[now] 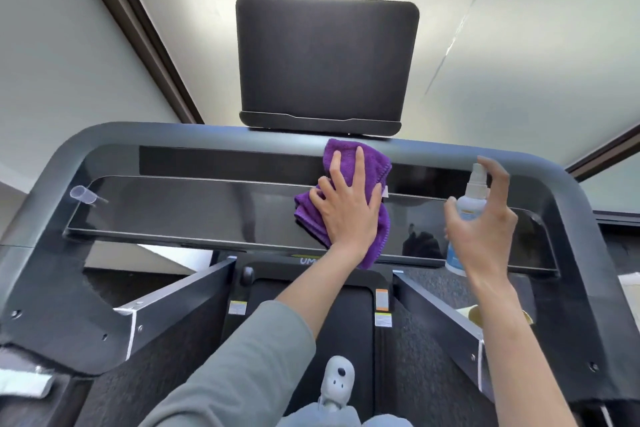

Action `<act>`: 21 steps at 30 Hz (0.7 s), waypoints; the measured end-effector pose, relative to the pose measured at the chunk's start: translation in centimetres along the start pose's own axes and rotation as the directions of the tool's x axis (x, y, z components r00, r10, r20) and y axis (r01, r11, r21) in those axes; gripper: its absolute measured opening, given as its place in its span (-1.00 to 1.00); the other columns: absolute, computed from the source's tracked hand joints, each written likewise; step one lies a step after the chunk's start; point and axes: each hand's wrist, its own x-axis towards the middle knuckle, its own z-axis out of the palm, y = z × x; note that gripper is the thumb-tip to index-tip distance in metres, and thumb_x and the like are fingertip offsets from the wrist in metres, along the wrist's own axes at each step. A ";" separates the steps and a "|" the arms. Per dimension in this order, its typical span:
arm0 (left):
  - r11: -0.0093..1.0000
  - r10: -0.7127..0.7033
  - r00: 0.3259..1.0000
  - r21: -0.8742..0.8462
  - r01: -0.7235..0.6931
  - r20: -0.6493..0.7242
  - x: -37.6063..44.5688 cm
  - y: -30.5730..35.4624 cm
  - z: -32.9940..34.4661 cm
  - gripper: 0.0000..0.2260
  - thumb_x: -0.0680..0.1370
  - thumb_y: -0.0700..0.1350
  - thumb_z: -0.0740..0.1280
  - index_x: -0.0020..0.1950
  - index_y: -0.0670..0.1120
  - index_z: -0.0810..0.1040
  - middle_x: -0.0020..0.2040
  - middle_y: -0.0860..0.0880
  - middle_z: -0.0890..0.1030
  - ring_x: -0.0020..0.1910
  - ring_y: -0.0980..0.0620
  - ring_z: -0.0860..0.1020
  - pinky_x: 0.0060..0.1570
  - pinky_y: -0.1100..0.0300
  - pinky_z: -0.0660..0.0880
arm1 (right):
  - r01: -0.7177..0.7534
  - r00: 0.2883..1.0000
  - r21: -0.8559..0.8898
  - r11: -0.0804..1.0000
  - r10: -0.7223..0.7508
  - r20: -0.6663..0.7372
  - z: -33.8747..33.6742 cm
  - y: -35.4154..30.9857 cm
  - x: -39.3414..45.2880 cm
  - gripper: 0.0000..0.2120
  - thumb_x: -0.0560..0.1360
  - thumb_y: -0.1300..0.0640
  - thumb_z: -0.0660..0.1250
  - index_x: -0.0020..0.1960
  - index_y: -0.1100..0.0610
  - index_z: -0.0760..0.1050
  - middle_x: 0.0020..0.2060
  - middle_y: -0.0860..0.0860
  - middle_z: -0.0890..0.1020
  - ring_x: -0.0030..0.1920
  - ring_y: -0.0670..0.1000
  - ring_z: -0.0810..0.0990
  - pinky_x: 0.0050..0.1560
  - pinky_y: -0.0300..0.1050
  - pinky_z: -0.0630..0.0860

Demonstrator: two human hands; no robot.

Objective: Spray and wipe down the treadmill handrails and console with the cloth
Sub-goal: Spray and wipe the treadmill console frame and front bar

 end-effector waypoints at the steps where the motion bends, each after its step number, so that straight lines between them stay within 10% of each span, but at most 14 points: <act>1: 1.000 0.011 1.000 0.003 -0.011 0.001 -0.2 0.6 0.1 -0.41 0.60 0.22 0.11 0.58 0.08 0.07 0.52 -0.14 0.21 0.13 -0.17 0.42 0.16 -0.12 0.35 | -0.004 1.000 -0.005 1.000 0.004 -0.008 -0.6 0.4 0.1 -0.42 0.50 0.33 0.34 0.39 -0.10 0.26 -0.35 0.18 0.58 -0.42 0.24 0.60 -0.22 0.23 0.62; 9: 0.993 0.121 0.992 -0.017 -0.121 0.040 -2.3 7.8 2.2 -0.41 0.59 0.22 0.13 0.57 0.08 0.09 0.50 -0.14 0.21 0.14 -0.16 0.40 0.14 -0.12 0.35 | -0.082 0.987 -0.042 0.996 0.076 -0.141 -5.5 3.7 0.8 -0.45 0.50 0.29 0.34 0.38 -0.09 0.29 0.01 0.20 0.64 -0.29 0.28 0.62 -0.10 0.20 0.60; 13: 0.981 0.190 0.979 -0.052 -0.187 0.079 -3.7 11.9 3.4 -0.42 0.58 0.22 0.13 0.57 0.07 0.11 0.49 -0.14 0.23 0.14 -0.16 0.39 0.14 -0.11 0.36 | -0.106 0.974 -0.043 0.993 0.095 -0.204 -8.0 4.9 0.1 -0.45 0.48 0.30 0.34 0.36 -0.10 0.31 -0.10 -0.26 0.60 -0.35 0.29 0.60 -0.14 0.27 0.58; 21: 0.913 0.406 0.891 -0.138 -0.385 0.204 -5.7 19.0 4.9 -0.48 0.62 0.18 0.09 0.56 0.09 0.13 0.51 -0.10 0.17 0.22 -0.17 0.30 0.19 -0.11 0.26 | -0.138 0.955 -0.069 0.988 0.115 -0.275 -11.0 6.9 -1.0 -0.44 0.47 0.32 0.35 0.35 -0.08 0.30 -0.12 0.13 0.63 -0.34 0.30 0.61 -0.18 0.33 0.58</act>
